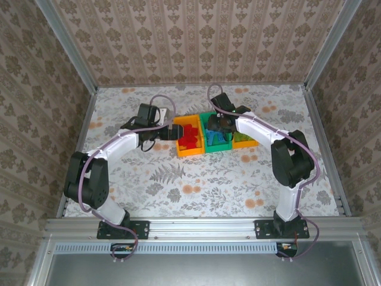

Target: Sort the legos into containers by color

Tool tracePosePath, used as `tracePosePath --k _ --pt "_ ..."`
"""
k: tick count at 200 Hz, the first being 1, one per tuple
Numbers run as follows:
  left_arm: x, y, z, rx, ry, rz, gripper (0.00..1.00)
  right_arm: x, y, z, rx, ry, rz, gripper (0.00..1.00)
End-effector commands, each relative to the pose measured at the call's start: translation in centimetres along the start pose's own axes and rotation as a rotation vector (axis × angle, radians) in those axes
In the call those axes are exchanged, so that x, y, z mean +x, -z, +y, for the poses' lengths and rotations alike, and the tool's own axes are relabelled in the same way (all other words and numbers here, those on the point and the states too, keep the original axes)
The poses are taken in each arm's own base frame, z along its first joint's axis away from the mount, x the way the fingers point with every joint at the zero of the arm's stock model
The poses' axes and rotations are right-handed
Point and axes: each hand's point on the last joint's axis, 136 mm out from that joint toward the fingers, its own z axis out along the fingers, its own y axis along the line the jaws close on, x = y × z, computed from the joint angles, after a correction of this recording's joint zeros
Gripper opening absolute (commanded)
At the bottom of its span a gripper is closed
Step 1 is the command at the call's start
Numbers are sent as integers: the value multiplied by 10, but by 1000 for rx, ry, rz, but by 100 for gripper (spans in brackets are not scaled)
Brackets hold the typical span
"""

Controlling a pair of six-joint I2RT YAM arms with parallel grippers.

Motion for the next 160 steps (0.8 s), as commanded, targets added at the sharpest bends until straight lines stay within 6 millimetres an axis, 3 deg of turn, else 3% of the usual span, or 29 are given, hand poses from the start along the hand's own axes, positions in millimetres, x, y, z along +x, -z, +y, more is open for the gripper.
tracePosePath --k 1,11,51,79,98,118,122,127,160 --pt "-7 12 1 -16 5 -43 100 -6 -1 4 -14 -12 -7 65" --pt "-6 13 3 -27 4 -47 100 -7 4 3 -14 -14 -19 72" --pt "-4 18 11 -71 0 -60 100 -12 36 -7 -15 -12 -106 80" --pt "-2 23 21 -127 3 -76 100 -12 65 -28 43 19 -184 83" --pt "-1 30 34 -209 13 -102 100 -13 87 -55 139 74 -279 88" --pt "-1 45 51 -318 20 -147 100 -10 107 -97 261 106 -385 93" --pt "-1 48 55 -339 20 -155 100 -7 103 -106 290 118 -387 94" --pt "-1 53 58 -366 20 -166 100 -9 115 -117 307 113 -434 96" --pt "3 84 86 -553 11 -244 100 -1 121 -182 404 77 -544 98"
